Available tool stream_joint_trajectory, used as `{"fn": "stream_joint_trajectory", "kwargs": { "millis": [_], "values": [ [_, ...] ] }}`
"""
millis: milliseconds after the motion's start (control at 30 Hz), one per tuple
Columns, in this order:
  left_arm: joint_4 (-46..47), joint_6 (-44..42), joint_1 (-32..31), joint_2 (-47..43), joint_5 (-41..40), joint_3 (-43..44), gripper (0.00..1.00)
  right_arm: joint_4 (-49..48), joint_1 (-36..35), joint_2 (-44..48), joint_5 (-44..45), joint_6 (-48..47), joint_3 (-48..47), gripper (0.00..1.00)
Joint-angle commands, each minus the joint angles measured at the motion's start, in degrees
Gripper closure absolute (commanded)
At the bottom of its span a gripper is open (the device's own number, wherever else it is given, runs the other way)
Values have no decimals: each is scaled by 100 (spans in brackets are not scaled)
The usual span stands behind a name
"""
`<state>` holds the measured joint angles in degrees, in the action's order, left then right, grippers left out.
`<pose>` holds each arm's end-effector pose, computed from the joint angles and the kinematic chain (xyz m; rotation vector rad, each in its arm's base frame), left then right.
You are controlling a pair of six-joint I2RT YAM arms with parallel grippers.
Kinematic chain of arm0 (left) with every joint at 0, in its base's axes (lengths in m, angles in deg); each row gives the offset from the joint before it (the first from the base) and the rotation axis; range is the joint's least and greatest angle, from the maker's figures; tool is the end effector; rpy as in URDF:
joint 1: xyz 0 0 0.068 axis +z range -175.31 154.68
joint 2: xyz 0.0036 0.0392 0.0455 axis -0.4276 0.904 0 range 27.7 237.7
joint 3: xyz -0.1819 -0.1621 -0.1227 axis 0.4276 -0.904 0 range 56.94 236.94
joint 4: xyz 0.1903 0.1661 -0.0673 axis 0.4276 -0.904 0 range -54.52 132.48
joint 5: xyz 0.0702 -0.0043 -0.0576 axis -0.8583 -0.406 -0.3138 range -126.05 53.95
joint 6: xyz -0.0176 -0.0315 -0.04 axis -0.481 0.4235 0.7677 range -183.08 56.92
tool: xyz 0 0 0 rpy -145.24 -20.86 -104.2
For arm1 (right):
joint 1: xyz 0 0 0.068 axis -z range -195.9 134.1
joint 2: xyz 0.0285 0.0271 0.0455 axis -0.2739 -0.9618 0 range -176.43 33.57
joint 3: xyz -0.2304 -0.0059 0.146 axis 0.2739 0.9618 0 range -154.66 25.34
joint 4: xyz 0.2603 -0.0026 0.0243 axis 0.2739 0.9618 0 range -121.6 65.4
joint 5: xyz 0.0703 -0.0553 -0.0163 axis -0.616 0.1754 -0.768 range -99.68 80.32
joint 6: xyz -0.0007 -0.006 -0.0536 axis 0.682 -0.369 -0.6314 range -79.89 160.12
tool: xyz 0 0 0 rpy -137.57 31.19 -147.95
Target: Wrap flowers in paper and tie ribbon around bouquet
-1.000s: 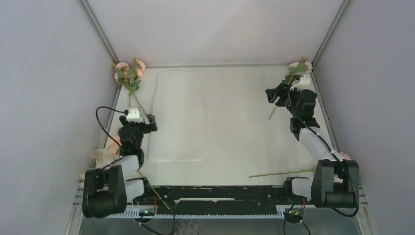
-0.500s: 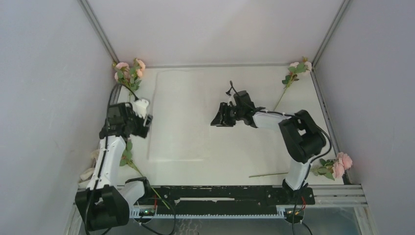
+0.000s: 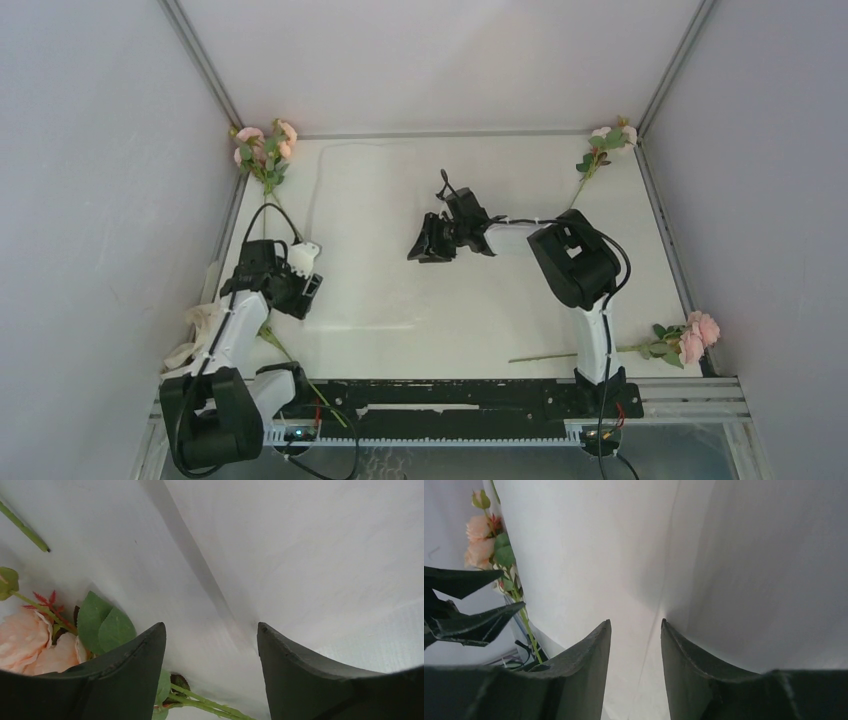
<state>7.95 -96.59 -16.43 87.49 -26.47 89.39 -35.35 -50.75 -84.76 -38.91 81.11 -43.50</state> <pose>0.1825 0.0225 0.1862 0.6136 2.5526 0.0329 0.3375 0.2561 0.1233 -0.1354 2.5950 1.1774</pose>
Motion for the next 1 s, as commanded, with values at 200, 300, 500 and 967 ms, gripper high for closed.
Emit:
{"fn": "stream_joint_trajectory", "kwargs": {
  "millis": [200, 300, 500, 967],
  "values": [
    [308, -335, -143, 31, -125, -212, 28, -369, -13, -445, -235, 392, -391, 47],
    [292, -367, -244, 5, -141, -229, 29, -618, -33, -565, -440, 639, -450, 46],
    [159, -468, -671, -266, -61, -177, 28, -1147, -151, -781, -839, 1127, -605, 45],
    [236, -1406, -4590, -108, 440, 35, 8, -1232, -264, -935, -788, 1371, -736, 44]
  ]
}}
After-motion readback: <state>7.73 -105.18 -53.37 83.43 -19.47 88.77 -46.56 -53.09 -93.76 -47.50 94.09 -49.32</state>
